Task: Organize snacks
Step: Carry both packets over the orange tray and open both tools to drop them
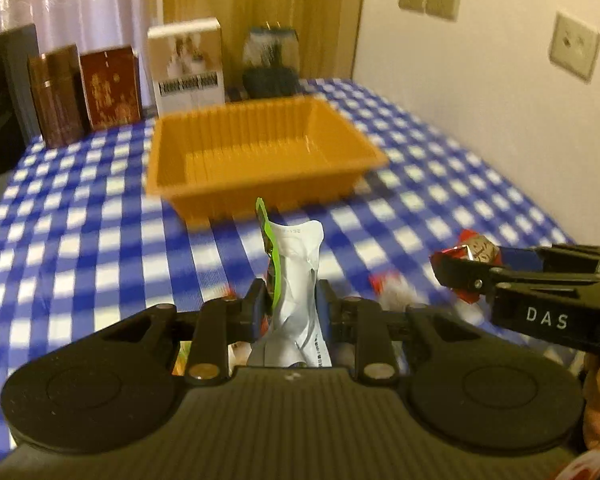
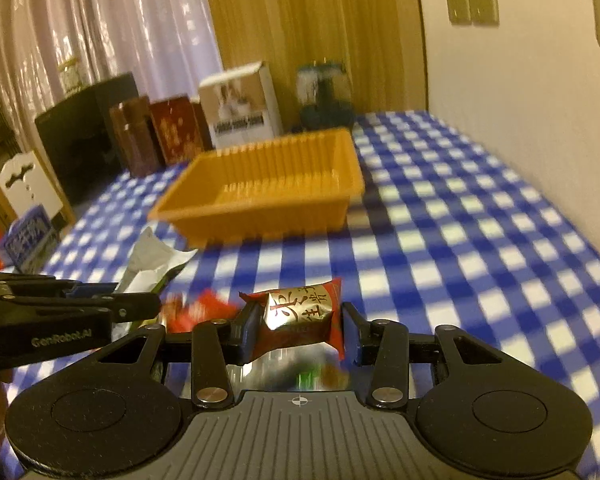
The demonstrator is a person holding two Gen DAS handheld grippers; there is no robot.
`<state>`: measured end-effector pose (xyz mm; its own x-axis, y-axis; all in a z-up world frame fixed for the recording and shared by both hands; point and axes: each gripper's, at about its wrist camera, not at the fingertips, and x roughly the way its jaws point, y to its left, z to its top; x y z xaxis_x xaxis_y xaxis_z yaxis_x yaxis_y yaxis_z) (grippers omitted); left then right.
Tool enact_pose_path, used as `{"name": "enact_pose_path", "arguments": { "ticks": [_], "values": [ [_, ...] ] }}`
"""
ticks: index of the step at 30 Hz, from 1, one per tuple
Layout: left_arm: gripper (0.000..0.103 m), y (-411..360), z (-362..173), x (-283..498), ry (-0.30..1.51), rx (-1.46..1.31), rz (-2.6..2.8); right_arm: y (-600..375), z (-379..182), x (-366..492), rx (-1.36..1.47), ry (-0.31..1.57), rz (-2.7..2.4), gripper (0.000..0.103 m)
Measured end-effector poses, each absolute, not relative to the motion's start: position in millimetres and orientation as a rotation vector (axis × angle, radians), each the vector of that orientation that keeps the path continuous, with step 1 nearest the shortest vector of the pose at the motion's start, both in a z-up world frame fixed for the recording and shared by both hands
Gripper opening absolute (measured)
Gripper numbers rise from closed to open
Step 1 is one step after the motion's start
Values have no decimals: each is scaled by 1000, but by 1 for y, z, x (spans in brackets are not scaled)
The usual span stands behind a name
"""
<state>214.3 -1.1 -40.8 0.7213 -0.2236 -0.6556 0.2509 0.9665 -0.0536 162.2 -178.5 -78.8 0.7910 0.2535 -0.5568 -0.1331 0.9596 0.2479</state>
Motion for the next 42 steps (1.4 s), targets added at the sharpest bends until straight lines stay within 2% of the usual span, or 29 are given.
{"name": "enact_pose_path", "arguments": {
  "ticks": [7,18,32,33,34,35,36,37,38,42],
  "values": [
    [24,14,-17,280,653,-11,-245,-183,-59,231,206,550,198,43],
    [24,35,-38,361,674,-38,-207,-173,-62,333,235,574,223,44],
    [24,39,-55,400,683,-63,-215,-164,-88,372,240,639,221,44],
    [27,40,-56,400,679,-69,-211,-163,-89,372,242,636,222,44],
    [34,40,-57,400,676,-71,-209,-164,-89,372,250,629,225,45],
    [46,41,-57,399,674,-72,-208,-165,-90,373,264,626,233,53],
    [47,42,-56,398,666,-71,-208,-166,-90,373,277,625,237,66],
    [47,42,-55,396,662,-68,-205,-168,-90,373,295,615,240,71],
    [47,43,-54,396,659,-69,-203,-170,-88,372,307,602,238,74],
    [47,45,-48,391,642,-68,-184,-175,-80,366,309,554,225,74]
  ]
}}
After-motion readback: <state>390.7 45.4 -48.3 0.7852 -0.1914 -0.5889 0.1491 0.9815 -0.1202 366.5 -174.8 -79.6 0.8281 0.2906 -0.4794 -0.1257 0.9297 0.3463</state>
